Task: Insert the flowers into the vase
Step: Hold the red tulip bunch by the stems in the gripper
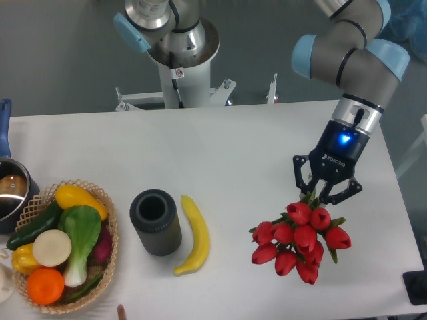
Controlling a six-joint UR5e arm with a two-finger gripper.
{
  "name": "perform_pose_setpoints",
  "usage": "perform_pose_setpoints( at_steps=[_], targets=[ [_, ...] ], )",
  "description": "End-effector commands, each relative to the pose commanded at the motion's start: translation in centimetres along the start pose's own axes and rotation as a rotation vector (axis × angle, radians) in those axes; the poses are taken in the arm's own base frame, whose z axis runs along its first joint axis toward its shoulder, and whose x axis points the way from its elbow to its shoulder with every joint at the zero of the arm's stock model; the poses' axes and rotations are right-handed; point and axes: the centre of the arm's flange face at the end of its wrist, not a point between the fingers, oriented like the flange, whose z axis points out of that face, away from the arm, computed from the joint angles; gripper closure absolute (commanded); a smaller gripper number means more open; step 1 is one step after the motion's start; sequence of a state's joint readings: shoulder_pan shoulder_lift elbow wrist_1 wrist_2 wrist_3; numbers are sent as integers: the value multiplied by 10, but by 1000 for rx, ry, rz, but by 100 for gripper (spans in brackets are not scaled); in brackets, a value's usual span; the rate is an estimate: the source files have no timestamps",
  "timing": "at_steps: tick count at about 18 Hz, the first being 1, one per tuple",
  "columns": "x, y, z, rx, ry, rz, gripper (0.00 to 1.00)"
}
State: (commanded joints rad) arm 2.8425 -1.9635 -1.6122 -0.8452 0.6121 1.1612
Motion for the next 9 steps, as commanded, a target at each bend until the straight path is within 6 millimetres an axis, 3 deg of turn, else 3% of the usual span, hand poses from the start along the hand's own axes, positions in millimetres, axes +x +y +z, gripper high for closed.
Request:
perform_pose_setpoints(
  at_steps=[9],
  targets=[
    [0,-1,2,1,1,13,76]
  ],
)
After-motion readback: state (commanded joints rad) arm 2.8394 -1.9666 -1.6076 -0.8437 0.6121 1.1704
